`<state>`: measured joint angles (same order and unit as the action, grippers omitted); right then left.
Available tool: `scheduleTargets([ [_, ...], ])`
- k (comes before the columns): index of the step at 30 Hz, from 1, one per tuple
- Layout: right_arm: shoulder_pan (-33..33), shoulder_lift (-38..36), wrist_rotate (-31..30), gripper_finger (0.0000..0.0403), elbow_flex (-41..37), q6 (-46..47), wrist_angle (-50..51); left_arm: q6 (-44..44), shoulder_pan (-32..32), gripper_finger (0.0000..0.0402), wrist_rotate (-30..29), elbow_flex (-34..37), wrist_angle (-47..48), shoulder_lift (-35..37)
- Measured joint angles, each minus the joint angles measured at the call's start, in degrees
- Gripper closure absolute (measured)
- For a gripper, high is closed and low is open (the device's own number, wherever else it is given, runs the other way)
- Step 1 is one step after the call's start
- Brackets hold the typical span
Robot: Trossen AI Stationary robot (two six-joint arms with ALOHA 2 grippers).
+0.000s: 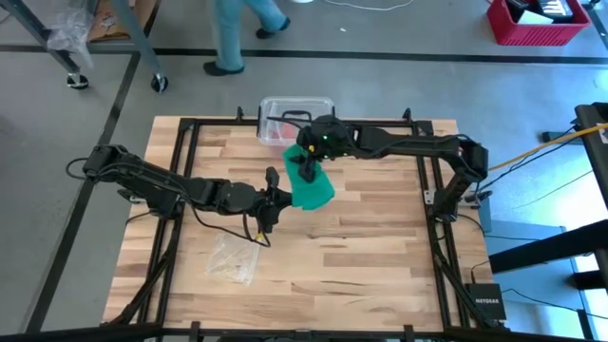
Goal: Roll bandage
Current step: Roll the green bandage
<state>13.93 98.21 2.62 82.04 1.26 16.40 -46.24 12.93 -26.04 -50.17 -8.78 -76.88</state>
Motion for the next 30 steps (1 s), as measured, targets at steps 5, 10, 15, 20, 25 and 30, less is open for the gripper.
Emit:
scheduleTargets([
  [5, 0.00, 0.00, -0.01, 0.0170, 4.80, 0.02, 9.52, 0.95, -0.49, 0.0391, 0.02, 0.00, -0.06, 0.02],
  [10, 0.00, -0.02, 1.83, 0.0155, 8.96, 4.09, 18.28, 3.84, -2.10, 0.0391, 0.21, -0.02, 2.65, 0.04],
  [15, 0.00, 0.00, 5.54, 0.0155, 12.04, 6.08, 25.18, 5.80, -3.20, 0.0391, 0.53, -0.02, 4.00, 0.07],
  [20, 0.00, -0.01, 1.15, 0.0155, 14.23, 5.97, 27.61, 7.16, -3.94, 0.0391, 0.61, -0.02, 4.20, 0.07],
  [25, 0.00, -0.02, 0.08, 0.0155, 14.82, 4.90, 26.72, 10.00, -5.32, 0.0391, 2.43, -0.02, 6.41, 0.07],
  [30, -0.04, 0.32, -0.52, 0.0155, 14.35, 5.70, 23.40, 11.53, -6.21, 0.0391, 5.15, -0.02, 6.97, 0.07],
])
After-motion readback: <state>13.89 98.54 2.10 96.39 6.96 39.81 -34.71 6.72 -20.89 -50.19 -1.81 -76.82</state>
